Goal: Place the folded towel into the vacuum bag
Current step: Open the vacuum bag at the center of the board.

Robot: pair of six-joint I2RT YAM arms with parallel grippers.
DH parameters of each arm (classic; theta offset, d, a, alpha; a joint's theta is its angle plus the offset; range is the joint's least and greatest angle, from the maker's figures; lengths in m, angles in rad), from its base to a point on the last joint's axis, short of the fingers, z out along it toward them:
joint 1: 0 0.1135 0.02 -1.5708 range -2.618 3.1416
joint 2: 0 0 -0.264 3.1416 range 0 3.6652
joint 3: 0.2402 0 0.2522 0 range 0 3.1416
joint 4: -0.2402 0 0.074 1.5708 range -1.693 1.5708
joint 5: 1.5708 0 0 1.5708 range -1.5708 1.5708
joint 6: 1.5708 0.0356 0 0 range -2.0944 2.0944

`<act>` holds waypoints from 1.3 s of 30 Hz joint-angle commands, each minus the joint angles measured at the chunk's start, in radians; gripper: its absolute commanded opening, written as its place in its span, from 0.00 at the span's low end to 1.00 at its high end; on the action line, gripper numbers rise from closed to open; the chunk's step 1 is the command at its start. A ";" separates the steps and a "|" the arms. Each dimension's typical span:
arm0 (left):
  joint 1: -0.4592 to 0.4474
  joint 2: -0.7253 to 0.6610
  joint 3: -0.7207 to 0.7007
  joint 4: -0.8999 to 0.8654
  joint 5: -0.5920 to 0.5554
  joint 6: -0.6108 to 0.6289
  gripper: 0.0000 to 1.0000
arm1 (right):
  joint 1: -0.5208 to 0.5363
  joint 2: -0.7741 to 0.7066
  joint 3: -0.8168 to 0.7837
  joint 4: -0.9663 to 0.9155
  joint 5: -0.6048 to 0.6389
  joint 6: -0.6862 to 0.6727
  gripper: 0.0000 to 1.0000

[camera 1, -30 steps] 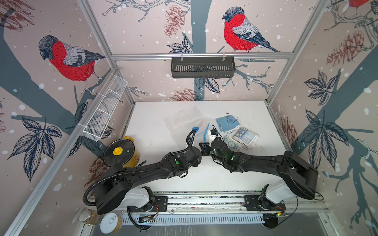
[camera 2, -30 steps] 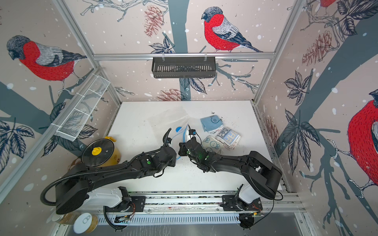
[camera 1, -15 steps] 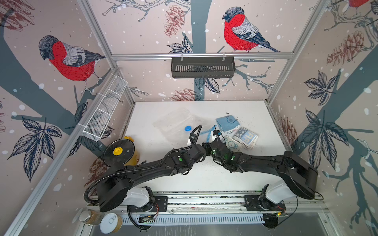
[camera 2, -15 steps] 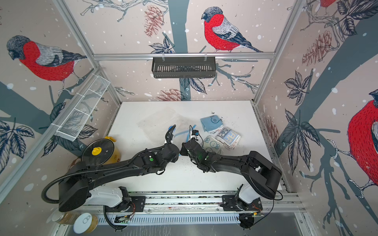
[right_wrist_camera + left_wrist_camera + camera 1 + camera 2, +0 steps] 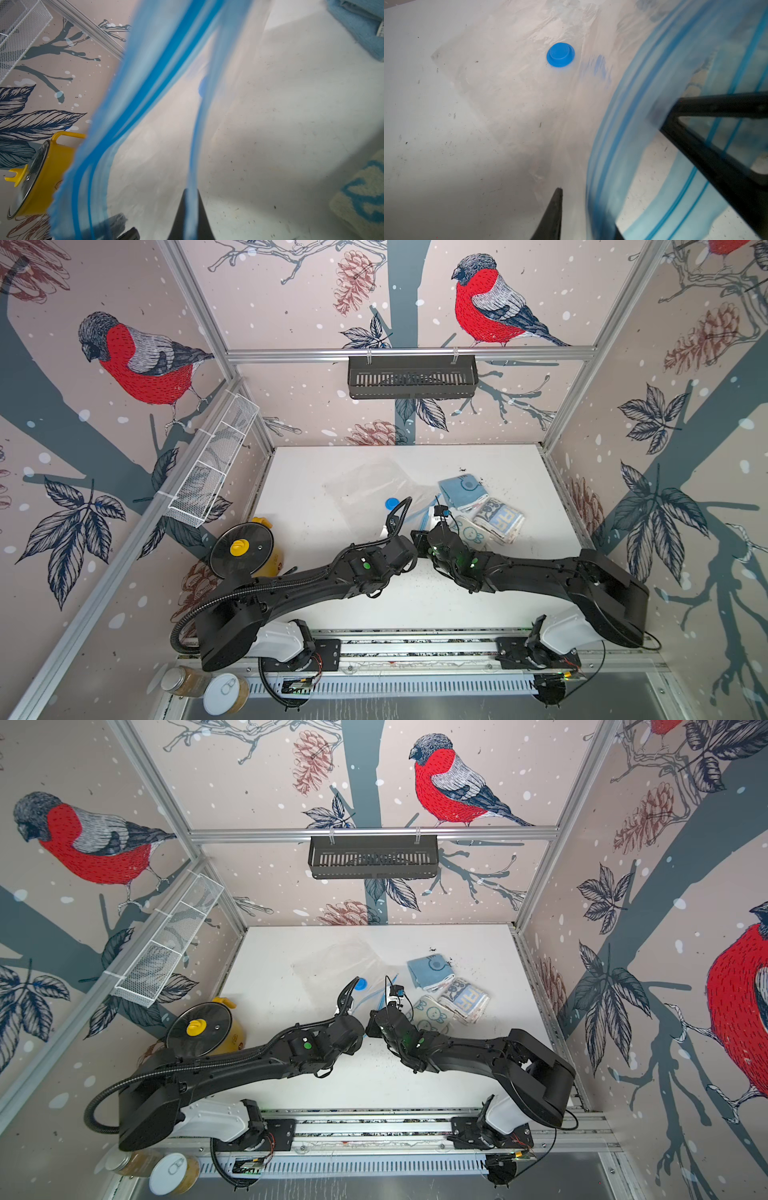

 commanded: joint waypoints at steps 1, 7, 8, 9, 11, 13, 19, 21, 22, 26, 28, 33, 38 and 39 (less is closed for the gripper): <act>-0.001 -0.001 -0.004 0.006 0.012 0.002 0.18 | 0.005 -0.001 -0.001 0.027 -0.013 -0.012 0.01; -0.001 -0.041 -0.015 0.001 0.066 0.008 0.18 | 0.004 -0.008 -0.001 0.006 0.025 -0.011 0.01; -0.001 -0.046 -0.015 -0.003 0.075 0.010 0.18 | 0.003 -0.007 0.002 0.003 0.030 -0.016 0.01; -0.001 -0.047 -0.014 -0.011 0.083 0.012 0.18 | 0.002 -0.006 0.004 -0.002 0.036 -0.020 0.01; -0.001 -0.043 -0.007 -0.031 0.089 0.016 0.16 | 0.002 -0.006 0.009 -0.008 0.044 -0.025 0.01; -0.001 -0.037 -0.002 -0.049 0.090 0.019 0.15 | 0.000 -0.005 0.011 -0.013 0.048 -0.031 0.01; -0.001 -0.024 0.012 -0.069 0.101 0.028 0.11 | -0.002 -0.003 0.022 -0.021 0.057 -0.039 0.01; -0.001 -0.017 0.019 -0.075 0.096 0.028 0.03 | -0.003 -0.002 0.023 -0.020 0.057 -0.040 0.01; -0.001 -0.014 0.021 -0.078 0.095 0.028 0.00 | -0.002 -0.002 0.023 -0.021 0.057 -0.041 0.01; -0.001 -0.010 0.042 -0.094 0.070 0.025 0.00 | -0.004 0.002 0.024 -0.022 0.051 -0.038 0.01; -0.001 -0.012 0.055 -0.101 0.047 0.024 0.00 | -0.003 0.007 0.025 -0.023 0.048 -0.032 0.01; -0.001 -0.012 0.105 -0.120 -0.054 0.036 0.00 | -0.003 0.032 0.055 -0.066 0.058 -0.015 0.01; -0.002 0.009 0.151 -0.118 -0.145 0.098 0.00 | -0.005 0.051 0.078 -0.125 0.111 0.039 0.02; -0.001 0.015 0.158 -0.123 -0.159 0.108 0.00 | -0.005 0.051 0.078 -0.131 0.119 0.048 0.02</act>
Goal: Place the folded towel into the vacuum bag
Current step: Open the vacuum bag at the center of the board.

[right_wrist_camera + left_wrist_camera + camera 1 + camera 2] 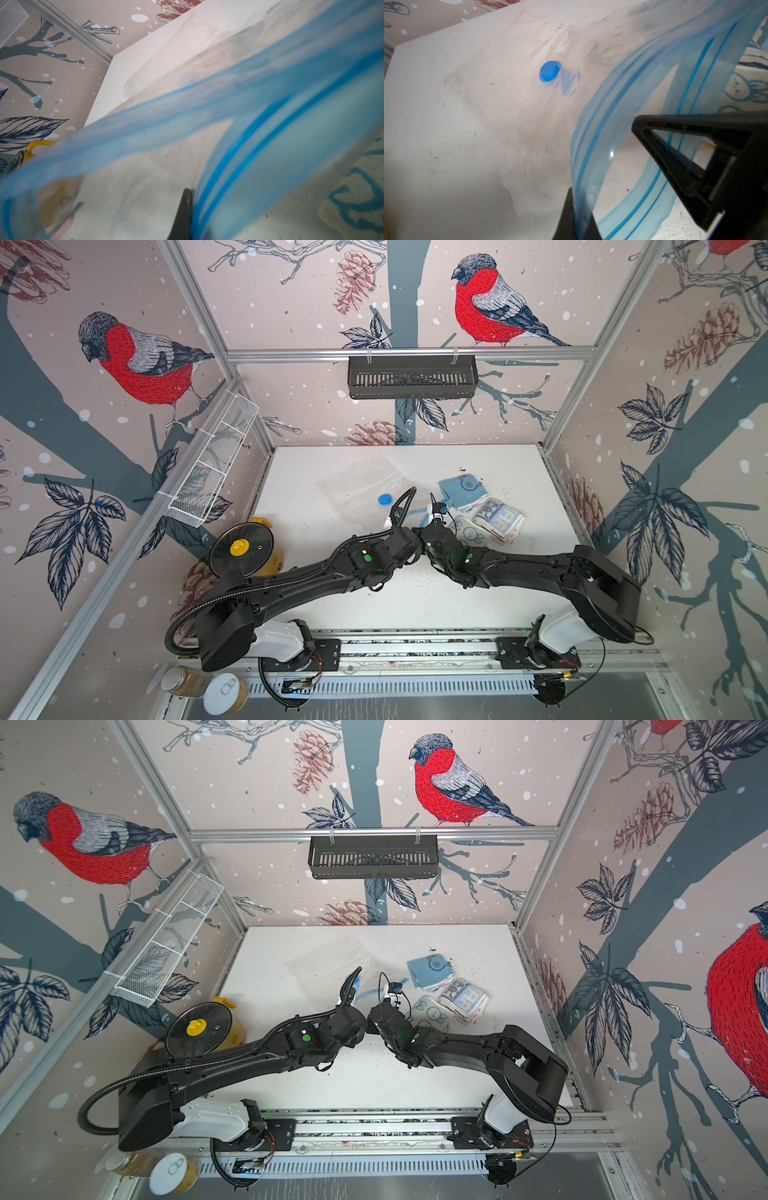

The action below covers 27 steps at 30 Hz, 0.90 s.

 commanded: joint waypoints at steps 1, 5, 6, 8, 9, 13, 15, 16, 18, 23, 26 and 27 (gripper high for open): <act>-0.002 0.014 0.026 -0.018 -0.114 0.041 0.00 | -0.001 0.005 0.009 -0.047 0.055 0.050 0.02; -0.003 0.006 0.028 -0.020 -0.171 0.060 0.00 | -0.001 -0.012 -0.007 -0.064 0.105 0.090 0.02; -0.003 -0.001 0.025 -0.018 -0.179 0.062 0.00 | -0.001 -0.015 -0.014 -0.067 0.116 0.099 0.02; -0.002 -0.010 0.014 -0.008 -0.168 0.071 0.00 | -0.001 -0.030 -0.027 -0.064 0.132 0.107 0.02; -0.003 -0.009 0.011 -0.004 -0.149 0.078 0.00 | -0.002 -0.037 -0.033 -0.053 0.131 0.103 0.02; -0.003 0.019 0.005 -0.006 -0.024 0.100 0.09 | -0.002 -0.054 -0.052 0.006 0.100 0.052 0.02; -0.003 0.031 -0.001 -0.011 0.019 0.100 0.19 | -0.002 -0.051 -0.051 0.016 0.085 0.040 0.02; -0.003 0.033 -0.006 -0.010 0.031 0.100 0.21 | -0.002 -0.050 -0.052 0.026 0.075 0.034 0.01; -0.003 0.039 -0.009 -0.019 0.034 0.092 0.25 | -0.002 -0.048 -0.055 0.039 0.063 0.027 0.01; -0.003 0.044 0.002 -0.042 0.045 0.086 0.36 | -0.001 -0.050 -0.062 0.056 0.050 0.019 0.01; -0.002 0.043 0.009 -0.055 0.070 0.092 0.42 | -0.001 -0.057 -0.065 0.059 0.052 0.012 0.01; -0.003 0.044 0.010 -0.060 0.084 0.096 0.42 | -0.001 -0.061 -0.064 0.057 0.054 0.010 0.01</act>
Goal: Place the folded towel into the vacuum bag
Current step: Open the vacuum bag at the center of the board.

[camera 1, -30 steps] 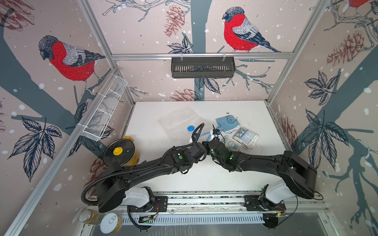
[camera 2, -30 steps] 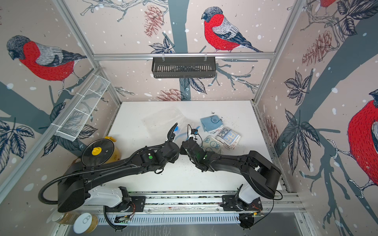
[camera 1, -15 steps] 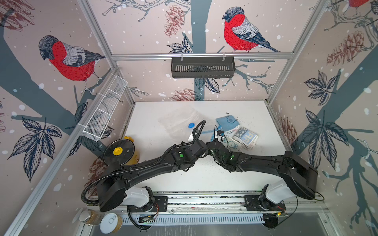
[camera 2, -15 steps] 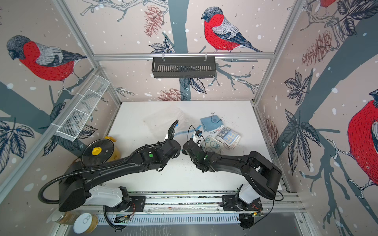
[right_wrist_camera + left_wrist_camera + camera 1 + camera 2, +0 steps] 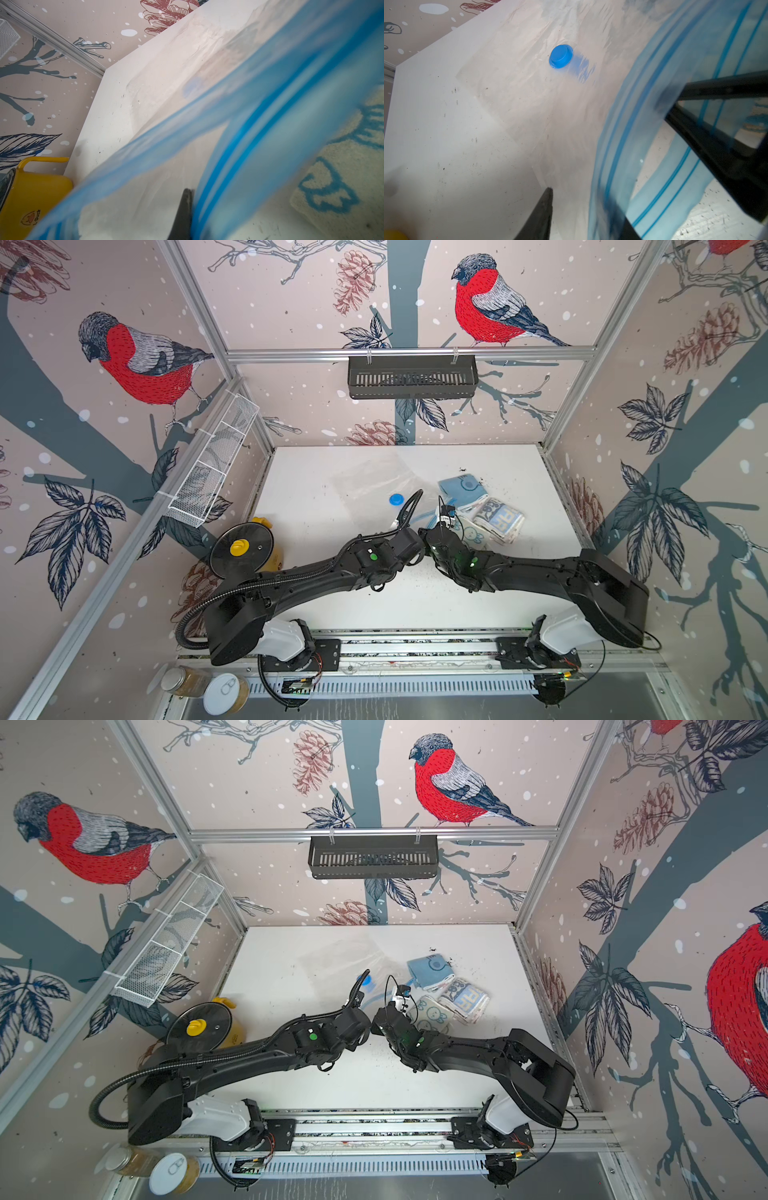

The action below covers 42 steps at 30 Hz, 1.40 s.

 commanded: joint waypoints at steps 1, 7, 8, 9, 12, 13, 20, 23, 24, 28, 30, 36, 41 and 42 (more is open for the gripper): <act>-0.001 0.002 0.014 -0.049 0.037 -0.004 0.42 | 0.000 -0.014 -0.003 0.024 0.001 -0.018 0.01; 0.000 -0.013 0.010 -0.087 0.058 -0.024 0.38 | 0.000 -0.026 -0.010 0.020 0.023 -0.025 0.01; -0.001 -0.016 0.009 -0.092 0.062 -0.027 0.35 | 0.000 -0.026 -0.010 0.019 0.026 -0.025 0.01; -0.001 -0.018 0.008 -0.095 0.067 -0.030 0.34 | 0.000 -0.028 -0.010 0.018 0.029 -0.026 0.01; -0.001 -0.023 0.005 -0.097 0.082 -0.039 0.27 | -0.001 -0.027 -0.010 0.023 0.030 -0.025 0.01; -0.001 -0.021 0.006 -0.094 0.086 -0.041 0.23 | 0.000 -0.026 -0.009 0.024 0.029 -0.027 0.01; -0.002 -0.025 0.018 -0.096 0.057 -0.058 0.00 | -0.002 -0.011 0.002 0.004 0.018 -0.021 0.01; -0.005 -0.038 0.033 -0.111 -0.003 -0.060 0.00 | -0.001 0.002 0.012 -0.013 0.017 -0.013 0.01; -0.007 -0.039 0.039 -0.114 -0.023 -0.056 0.00 | -0.002 0.006 0.016 -0.020 0.017 -0.011 0.01; -0.011 -0.041 0.071 -0.129 -0.111 -0.026 0.00 | -0.003 0.026 0.039 -0.043 0.030 -0.001 0.01; -0.013 -0.037 0.075 -0.129 -0.158 -0.002 0.00 | -0.007 0.033 0.045 -0.056 0.038 0.011 0.01; -0.014 -0.027 0.075 -0.107 -0.299 0.067 0.00 | -0.035 0.046 0.057 -0.084 0.051 0.046 0.02; -0.031 -0.038 0.061 -0.056 -0.359 0.100 0.00 | -0.047 0.058 0.079 -0.106 0.054 0.065 0.04; -0.040 -0.037 0.057 -0.049 -0.369 0.103 0.00 | -0.049 0.064 0.085 -0.108 0.051 0.064 0.04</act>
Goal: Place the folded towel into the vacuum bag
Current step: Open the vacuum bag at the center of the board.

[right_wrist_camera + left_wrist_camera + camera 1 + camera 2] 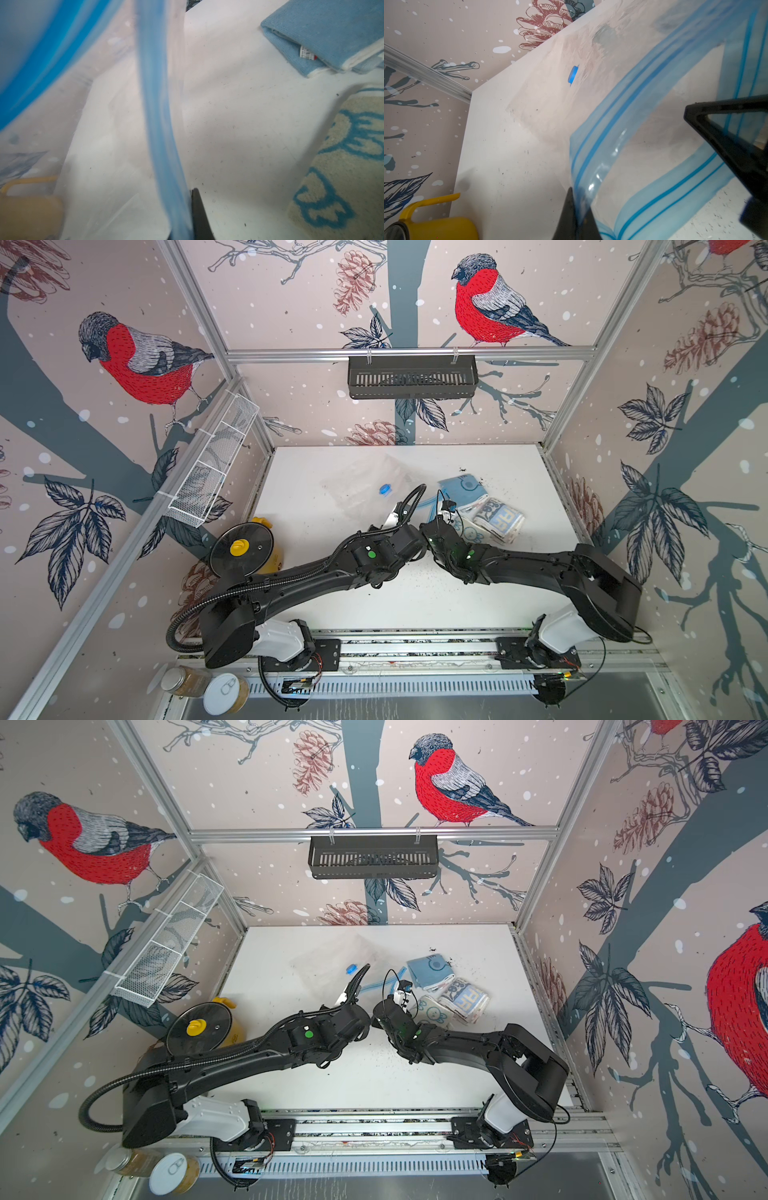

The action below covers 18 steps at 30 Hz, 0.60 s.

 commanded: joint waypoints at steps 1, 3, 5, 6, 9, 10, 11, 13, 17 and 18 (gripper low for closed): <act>-0.025 -0.004 -0.017 0.021 -0.120 0.035 0.00 | -0.005 0.013 0.016 -0.041 0.030 0.013 0.05; -0.049 0.002 -0.031 0.039 -0.136 0.053 0.00 | -0.006 0.022 0.019 -0.024 0.009 0.005 0.09; -0.055 0.013 -0.041 0.044 -0.126 0.057 0.00 | -0.005 0.019 0.010 0.010 -0.022 -0.013 0.19; -0.054 0.019 -0.046 0.042 -0.125 0.055 0.00 | -0.006 0.011 0.003 0.021 -0.032 -0.017 0.25; -0.050 0.028 -0.058 0.048 -0.098 0.051 0.00 | -0.008 -0.030 -0.024 0.048 -0.077 -0.038 0.46; -0.044 0.030 -0.061 0.050 -0.078 0.043 0.00 | -0.011 -0.047 -0.031 0.045 -0.096 -0.045 0.53; -0.033 0.033 -0.064 0.051 -0.054 0.039 0.00 | -0.016 -0.065 -0.036 0.041 -0.119 -0.055 0.59; -0.007 0.038 -0.065 0.050 -0.009 0.023 0.00 | -0.022 -0.100 -0.040 0.003 -0.153 -0.065 0.65; 0.049 0.040 -0.071 0.072 0.064 0.023 0.00 | -0.030 -0.194 -0.063 -0.103 -0.200 -0.075 0.70; 0.060 0.042 -0.070 0.076 0.079 0.027 0.00 | -0.031 -0.222 -0.070 -0.131 -0.202 -0.077 0.70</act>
